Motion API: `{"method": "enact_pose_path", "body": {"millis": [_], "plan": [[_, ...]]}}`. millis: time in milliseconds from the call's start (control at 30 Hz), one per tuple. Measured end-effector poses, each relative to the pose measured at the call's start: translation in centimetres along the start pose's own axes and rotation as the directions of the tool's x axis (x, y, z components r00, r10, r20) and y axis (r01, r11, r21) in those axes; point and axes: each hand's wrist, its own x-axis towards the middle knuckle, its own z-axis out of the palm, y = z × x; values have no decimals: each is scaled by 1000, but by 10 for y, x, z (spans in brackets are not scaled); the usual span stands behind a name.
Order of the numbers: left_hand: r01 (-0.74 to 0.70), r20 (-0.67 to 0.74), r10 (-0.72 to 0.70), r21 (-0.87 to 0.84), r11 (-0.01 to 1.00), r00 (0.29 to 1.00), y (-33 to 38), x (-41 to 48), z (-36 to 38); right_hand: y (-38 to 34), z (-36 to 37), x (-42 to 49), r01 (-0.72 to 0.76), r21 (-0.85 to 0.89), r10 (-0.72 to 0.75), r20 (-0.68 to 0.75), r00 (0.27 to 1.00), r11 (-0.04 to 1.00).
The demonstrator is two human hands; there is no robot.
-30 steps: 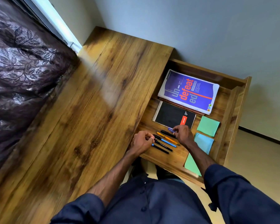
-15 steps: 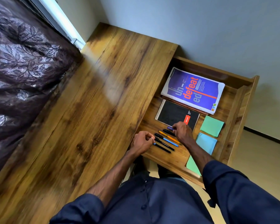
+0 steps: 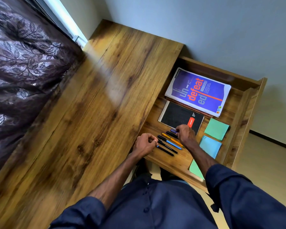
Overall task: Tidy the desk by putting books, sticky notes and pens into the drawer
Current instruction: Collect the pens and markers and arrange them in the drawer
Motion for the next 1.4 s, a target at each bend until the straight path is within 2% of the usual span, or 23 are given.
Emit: {"method": "enact_pose_path", "body": {"millis": [200,433,600,833,933,1133,1400], "plan": [[1,-8,-1,-26,1000,1000,3,0,-1,1,2,-2,21,21,-20,-30,999,1000],[17,-22,-18,-23,1000,1000,6,1,-1,0,-1,-14,52,55,-43,-163,986,997],[39,-26,-39,-24,999,999,11,-4,2,8,1,-26,31,82,-14,-204,979,996],[69,-82,-72,-41,997,994,11,-21,11,27,3,-42,39,186,13,-272,962,982],[81,-115,-87,-59,995,990,7,-33,18,31,7,-54,79,204,-18,-286,958,976],[45,-126,-55,-85,995,990,11,-56,33,27,15,-80,156,234,-91,-266,960,960],[-37,-148,32,-33,999,988,19,-81,51,39,16,-122,212,252,-121,-331,936,944]]}}
